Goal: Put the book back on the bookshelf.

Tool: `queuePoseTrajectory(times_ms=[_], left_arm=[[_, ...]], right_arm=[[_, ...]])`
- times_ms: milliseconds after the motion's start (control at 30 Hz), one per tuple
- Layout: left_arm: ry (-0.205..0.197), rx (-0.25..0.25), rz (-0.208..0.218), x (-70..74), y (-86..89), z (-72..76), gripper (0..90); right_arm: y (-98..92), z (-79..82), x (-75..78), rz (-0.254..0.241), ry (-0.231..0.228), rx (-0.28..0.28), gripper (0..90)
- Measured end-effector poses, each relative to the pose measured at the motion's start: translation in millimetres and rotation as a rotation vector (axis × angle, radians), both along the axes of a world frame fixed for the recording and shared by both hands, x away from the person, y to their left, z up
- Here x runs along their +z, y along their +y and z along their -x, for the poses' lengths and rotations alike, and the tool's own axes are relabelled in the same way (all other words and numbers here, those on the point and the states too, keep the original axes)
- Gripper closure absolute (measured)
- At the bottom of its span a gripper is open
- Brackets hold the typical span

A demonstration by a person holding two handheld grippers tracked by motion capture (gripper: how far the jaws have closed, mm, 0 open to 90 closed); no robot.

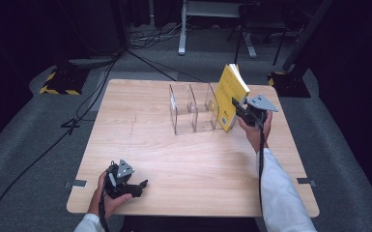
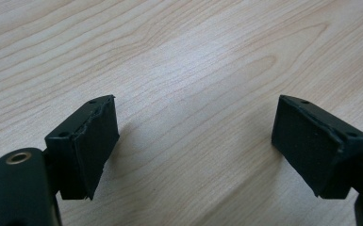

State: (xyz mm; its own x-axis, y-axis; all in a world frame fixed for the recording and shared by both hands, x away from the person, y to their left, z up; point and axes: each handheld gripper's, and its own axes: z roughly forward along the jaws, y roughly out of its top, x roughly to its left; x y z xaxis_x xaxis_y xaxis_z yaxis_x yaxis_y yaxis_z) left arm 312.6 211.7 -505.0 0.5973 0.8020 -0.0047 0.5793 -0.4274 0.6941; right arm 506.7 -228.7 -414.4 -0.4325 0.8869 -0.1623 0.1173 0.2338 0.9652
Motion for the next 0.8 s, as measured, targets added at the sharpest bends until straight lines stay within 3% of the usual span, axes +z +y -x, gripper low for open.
queuePoseTrajectory(times_ms=[167,800], left_arm=[[0.008,-0.002,0.0,0.3,-0.4,-1.2,15.3],[0.006,-0.005,-0.003,0.4,-0.3,-1.5,15.2]], right_arm=[[-12.5,2.7,4.1,-0.013,-0.004,-0.011,64.9],[-16.6,6.7,13.8,0.062,0.033,0.029,62.5]])
